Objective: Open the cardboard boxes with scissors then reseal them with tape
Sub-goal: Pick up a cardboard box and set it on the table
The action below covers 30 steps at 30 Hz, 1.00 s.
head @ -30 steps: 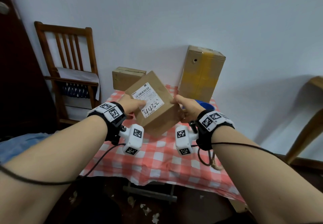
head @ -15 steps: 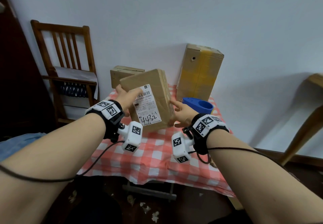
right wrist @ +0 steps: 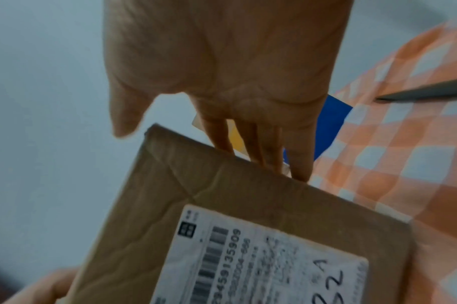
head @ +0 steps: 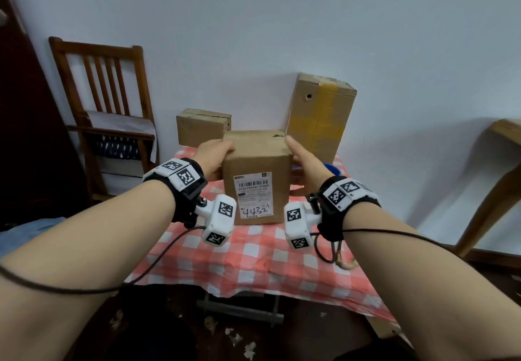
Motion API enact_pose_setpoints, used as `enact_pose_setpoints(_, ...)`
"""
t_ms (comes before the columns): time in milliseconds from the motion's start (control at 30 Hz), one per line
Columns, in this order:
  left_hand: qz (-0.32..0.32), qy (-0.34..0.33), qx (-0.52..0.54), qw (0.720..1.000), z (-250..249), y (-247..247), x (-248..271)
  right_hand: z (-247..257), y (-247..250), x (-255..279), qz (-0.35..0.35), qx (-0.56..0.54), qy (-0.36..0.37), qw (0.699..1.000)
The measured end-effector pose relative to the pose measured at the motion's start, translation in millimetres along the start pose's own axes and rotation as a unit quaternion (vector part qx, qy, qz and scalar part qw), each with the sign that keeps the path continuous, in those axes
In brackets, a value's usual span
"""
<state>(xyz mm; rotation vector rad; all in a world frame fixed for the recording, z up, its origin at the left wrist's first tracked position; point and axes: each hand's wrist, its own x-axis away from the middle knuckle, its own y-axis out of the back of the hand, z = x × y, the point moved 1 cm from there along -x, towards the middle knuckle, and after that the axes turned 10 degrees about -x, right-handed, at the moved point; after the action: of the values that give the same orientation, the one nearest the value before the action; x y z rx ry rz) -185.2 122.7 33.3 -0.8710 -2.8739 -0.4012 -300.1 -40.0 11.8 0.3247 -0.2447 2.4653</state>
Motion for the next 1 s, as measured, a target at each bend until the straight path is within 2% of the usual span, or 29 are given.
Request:
enact_pose_setpoints(133,0.004,-0.064,0.021,0.998,1,-1,-4,5,-2,-4,-0.014,-0.001,0.051,0.999)
enact_pose_setpoints(267,-0.015,-0.067,-0.023,0.997,5,2,-4,1,-1,-1,-0.001,0.062,0.099,0.993)
enact_pose_setpoints(333,0.0,-0.053,-0.025,0.998,6,2,-1,2,-4,7,0.0,0.094,0.124,0.988)
enact_pose_setpoints(400,0.006,-0.048,-0.071,0.996,7,1,3,5,-8,14,-0.001,0.137,0.142,0.98)
enact_pose_setpoints(533,-0.039,-0.064,-0.165,0.984,10,1,-3,5,-9,15,0.01,0.176,0.138,0.975)
enact_pose_setpoints(633,-0.048,-0.082,-0.254,0.963,4,1,-7,5,-11,14,-0.001,0.156,0.139,0.978)
enact_pose_setpoints(733,-0.029,-0.101,-0.319,0.942,-5,-5,-5,5,-12,15,-0.003,0.151,0.145,0.978)
enact_pose_setpoints(867,0.028,-0.097,-0.373,0.922,-4,-14,-2,2,-14,12,0.0,0.142,0.144,0.979)
enact_pose_setpoints(1000,0.055,-0.105,-0.407,0.905,-1,-12,-1,-1,-18,6,-0.011,0.145,0.166,0.975)
